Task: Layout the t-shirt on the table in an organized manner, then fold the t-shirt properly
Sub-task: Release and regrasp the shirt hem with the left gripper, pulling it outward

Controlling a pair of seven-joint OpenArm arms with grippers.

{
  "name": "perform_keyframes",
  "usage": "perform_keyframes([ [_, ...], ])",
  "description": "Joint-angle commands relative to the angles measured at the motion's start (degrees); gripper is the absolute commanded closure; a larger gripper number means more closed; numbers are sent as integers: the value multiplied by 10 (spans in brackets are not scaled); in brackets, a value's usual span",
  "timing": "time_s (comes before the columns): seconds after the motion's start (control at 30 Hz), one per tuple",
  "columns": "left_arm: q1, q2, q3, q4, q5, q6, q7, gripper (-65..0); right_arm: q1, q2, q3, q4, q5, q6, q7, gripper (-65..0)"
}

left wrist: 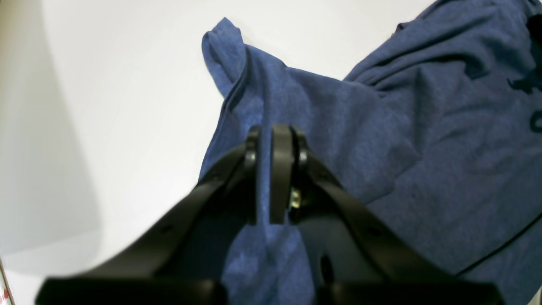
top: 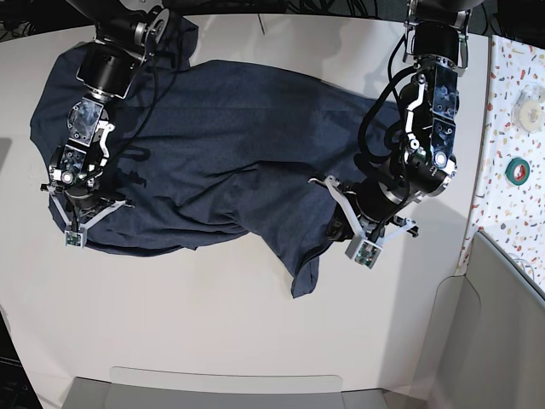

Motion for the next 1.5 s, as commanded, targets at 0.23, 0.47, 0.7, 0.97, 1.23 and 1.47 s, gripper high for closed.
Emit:
perform_keyframes([
  [0.23, -16, 18, 7, 17, -2, -47, -15, -41, -5, 7, -1, 15, 2, -1, 19, 0],
  [0.47, -43, 47, 11, -7, -1, -76, -14, -44, -9, 8, -1, 15, 0, -1, 19, 0],
  [0.7, -93, 69, 41, -94, -2, -76, -15, -62, -8, 7, -1, 15, 2, -1, 19, 0],
  [0.97, -142, 87, 45, -206, -2, -76, -61, -62, -3, 6, -1, 15, 2, -1, 19, 0],
  [1.23, -223, 117, 43, -431, -1, -76, -150, -62, -3, 6, -1, 34, 3, -1, 19, 0],
  [1.47, -272, 125, 45, -494, -1, -75, -174, -61, -9, -9, -1, 93, 0, -1, 15, 0],
])
